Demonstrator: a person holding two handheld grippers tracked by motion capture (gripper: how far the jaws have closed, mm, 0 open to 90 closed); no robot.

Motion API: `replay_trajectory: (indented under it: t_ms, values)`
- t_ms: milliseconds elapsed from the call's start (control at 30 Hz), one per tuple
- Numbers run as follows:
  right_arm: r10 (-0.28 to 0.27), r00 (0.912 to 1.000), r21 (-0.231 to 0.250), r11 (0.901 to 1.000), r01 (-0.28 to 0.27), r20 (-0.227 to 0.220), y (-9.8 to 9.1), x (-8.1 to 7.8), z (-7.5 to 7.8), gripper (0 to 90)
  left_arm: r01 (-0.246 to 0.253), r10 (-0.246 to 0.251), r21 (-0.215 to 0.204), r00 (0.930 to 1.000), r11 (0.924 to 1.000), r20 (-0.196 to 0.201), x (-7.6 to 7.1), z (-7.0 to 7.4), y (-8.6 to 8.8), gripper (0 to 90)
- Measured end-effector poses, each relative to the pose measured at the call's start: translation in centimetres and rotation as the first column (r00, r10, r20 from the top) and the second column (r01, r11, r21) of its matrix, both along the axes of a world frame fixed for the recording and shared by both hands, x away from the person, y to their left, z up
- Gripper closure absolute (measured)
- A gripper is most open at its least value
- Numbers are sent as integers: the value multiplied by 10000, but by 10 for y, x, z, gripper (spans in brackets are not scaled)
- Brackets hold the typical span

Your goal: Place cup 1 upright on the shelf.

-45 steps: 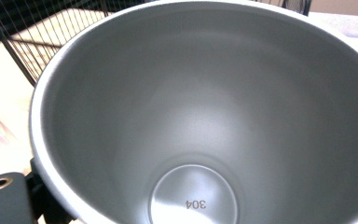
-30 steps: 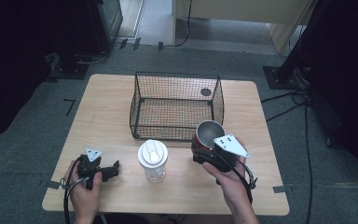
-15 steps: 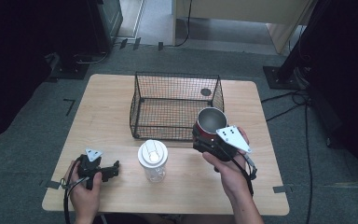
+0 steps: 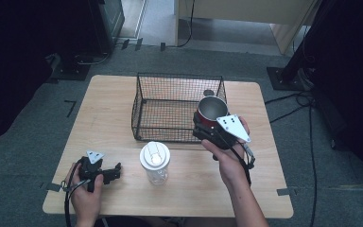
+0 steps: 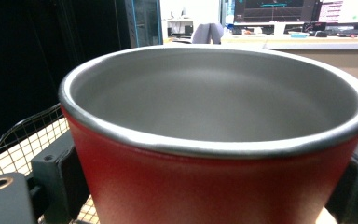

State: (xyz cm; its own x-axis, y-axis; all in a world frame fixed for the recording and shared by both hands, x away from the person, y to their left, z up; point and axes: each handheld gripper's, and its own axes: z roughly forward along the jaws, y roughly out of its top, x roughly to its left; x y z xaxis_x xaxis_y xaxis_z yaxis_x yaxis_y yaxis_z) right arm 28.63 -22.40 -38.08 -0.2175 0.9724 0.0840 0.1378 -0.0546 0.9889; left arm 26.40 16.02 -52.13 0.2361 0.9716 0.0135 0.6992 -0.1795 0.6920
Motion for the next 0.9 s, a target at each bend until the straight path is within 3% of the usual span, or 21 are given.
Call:
replay_trajectory:
  t_ms: [367, 700, 900]
  values:
    - [-283, 9983, 330, 9991, 266, 505, 9, 30, 6, 74, -3, 3, 0, 10000, 10000, 1, 0, 0, 0, 0]
    - [-707, 9956, 500, 9965, 676, 623, 14, 65, 3, 73, -17, 17, -13, 10000, 10000, 19, 0, 0, 0, 0]
    - [-637, 9967, 492, 9969, 612, 508, 18, 85, 1, 73, -22, 22, -14, 10000, 10000, 23, 0, 0, 0, 0]
